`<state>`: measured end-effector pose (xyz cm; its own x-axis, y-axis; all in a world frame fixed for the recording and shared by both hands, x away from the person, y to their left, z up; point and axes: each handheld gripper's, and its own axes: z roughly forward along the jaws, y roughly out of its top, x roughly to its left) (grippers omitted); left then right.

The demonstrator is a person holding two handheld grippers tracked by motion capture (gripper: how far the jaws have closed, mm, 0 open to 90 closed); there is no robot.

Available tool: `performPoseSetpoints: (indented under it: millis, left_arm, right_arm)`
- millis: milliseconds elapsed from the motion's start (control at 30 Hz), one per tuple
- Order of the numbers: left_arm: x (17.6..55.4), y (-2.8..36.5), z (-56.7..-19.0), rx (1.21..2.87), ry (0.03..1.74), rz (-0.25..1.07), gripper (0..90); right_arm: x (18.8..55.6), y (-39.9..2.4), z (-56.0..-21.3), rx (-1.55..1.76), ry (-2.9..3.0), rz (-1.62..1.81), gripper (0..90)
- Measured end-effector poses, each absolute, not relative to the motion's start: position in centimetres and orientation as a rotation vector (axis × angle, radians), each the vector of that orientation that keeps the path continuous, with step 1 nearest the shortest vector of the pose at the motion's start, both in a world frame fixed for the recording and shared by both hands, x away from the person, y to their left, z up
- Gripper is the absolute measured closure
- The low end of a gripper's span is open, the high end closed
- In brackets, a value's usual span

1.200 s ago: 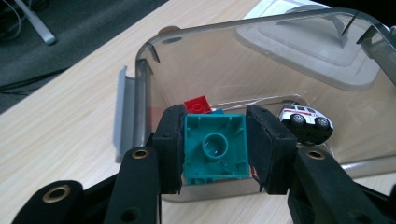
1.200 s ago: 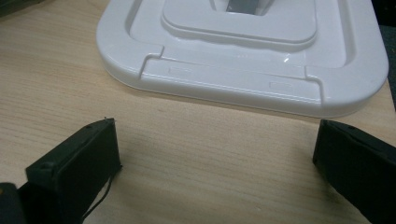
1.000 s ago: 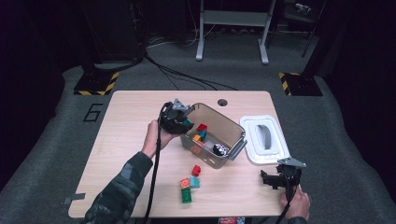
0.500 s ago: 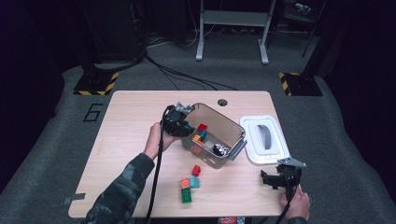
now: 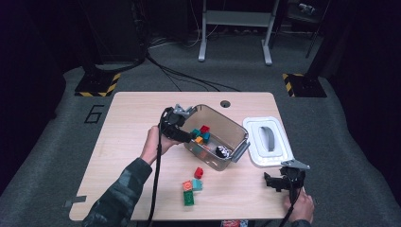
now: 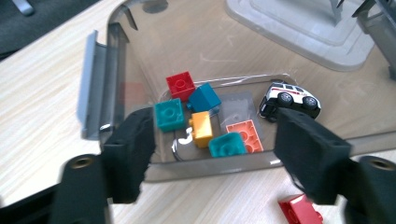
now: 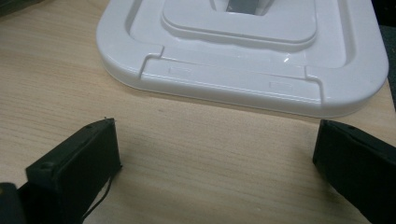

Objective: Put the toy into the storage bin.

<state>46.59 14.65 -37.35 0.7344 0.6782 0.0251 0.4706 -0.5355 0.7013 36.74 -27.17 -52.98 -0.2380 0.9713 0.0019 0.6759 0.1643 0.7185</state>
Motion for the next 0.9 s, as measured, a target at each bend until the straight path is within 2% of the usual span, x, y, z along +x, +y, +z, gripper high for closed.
performPoseSetpoints:
  millis: [233,533,900]
  left_arm:
    - [44.4,15.8,-37.0,2.206,0.854,0.428,15.6]
    - [42.3,17.3,-38.2,2.195,0.859,0.436,10.9]
    - [40.1,18.4,-42.1,2.212,0.868,0.419,5.7]
  right_arm:
    - [36.7,-27.2,-53.0,1.556,1.982,0.842,0.0]
    - [36.7,-27.2,-53.0,1.556,1.982,0.841,0.0]
    - [36.7,-27.2,-53.0,1.556,1.982,0.842,0.0]
